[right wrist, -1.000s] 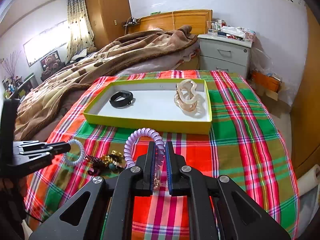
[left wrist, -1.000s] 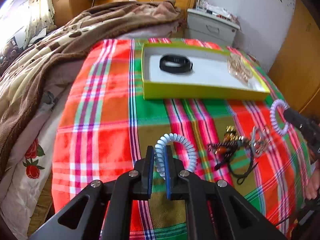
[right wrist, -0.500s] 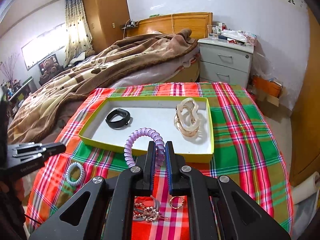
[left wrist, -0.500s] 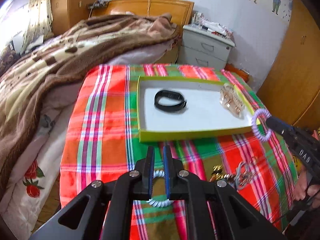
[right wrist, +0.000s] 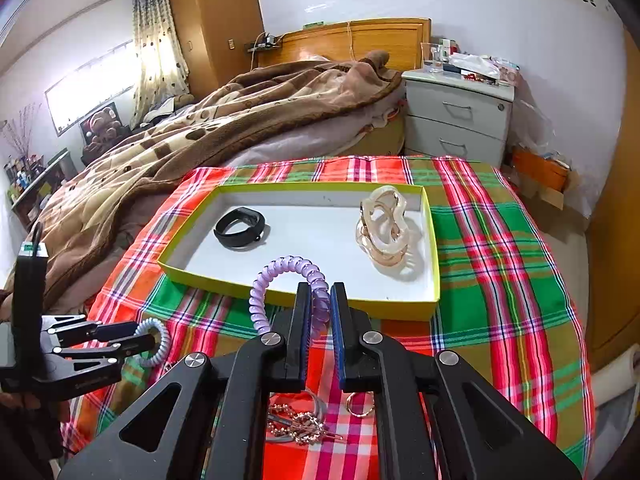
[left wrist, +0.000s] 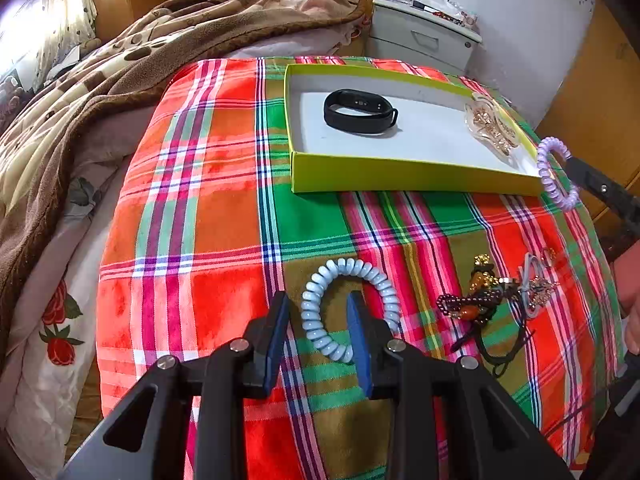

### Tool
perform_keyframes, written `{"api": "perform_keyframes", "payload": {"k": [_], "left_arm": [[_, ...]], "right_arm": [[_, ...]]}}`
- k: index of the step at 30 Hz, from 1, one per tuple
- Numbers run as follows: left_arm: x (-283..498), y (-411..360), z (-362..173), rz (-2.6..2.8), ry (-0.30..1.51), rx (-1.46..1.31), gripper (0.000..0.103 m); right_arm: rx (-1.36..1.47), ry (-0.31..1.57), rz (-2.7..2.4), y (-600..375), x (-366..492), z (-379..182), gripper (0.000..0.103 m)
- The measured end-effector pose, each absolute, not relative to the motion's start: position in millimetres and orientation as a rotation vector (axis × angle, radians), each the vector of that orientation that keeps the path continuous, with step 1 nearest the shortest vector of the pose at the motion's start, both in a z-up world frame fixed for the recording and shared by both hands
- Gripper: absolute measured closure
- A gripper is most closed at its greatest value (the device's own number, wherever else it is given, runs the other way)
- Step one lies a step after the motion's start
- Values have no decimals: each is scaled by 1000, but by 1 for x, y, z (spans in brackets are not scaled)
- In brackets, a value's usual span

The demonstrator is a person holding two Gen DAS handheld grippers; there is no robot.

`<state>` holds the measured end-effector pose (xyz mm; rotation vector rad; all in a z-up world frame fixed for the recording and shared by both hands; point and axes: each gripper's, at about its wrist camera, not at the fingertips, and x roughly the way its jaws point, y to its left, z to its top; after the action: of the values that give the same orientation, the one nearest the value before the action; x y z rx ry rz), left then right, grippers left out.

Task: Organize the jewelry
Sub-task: 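Carry both coil hair ties over the yellow box with both grippers, then lower the coil hair ties into the box and open both grippers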

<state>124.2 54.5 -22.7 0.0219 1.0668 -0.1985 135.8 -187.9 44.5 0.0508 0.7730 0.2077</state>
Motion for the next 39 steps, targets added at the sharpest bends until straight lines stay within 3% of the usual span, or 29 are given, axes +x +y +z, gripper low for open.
{"api": "perform_keyframes", "payload": {"k": [1, 4, 6, 25, 39], "left_arm": [[125, 53, -23, -194, 1067, 35, 72], [125, 48, -24, -164, 1043, 97, 91], [127, 50, -23, -166, 1046, 76, 92], [158, 52, 36, -217, 904, -18, 93], [221, 32, 22, -231, 951, -115, 93]], "right_arm": [[51, 772, 208, -188, 136, 45, 93], [55, 771, 205, -188, 137, 45, 93], [53, 772, 202, -189, 138, 45, 93], [11, 779, 193, -177, 200, 56, 93], [-2, 912, 178, -157, 275, 23, 93]]}}
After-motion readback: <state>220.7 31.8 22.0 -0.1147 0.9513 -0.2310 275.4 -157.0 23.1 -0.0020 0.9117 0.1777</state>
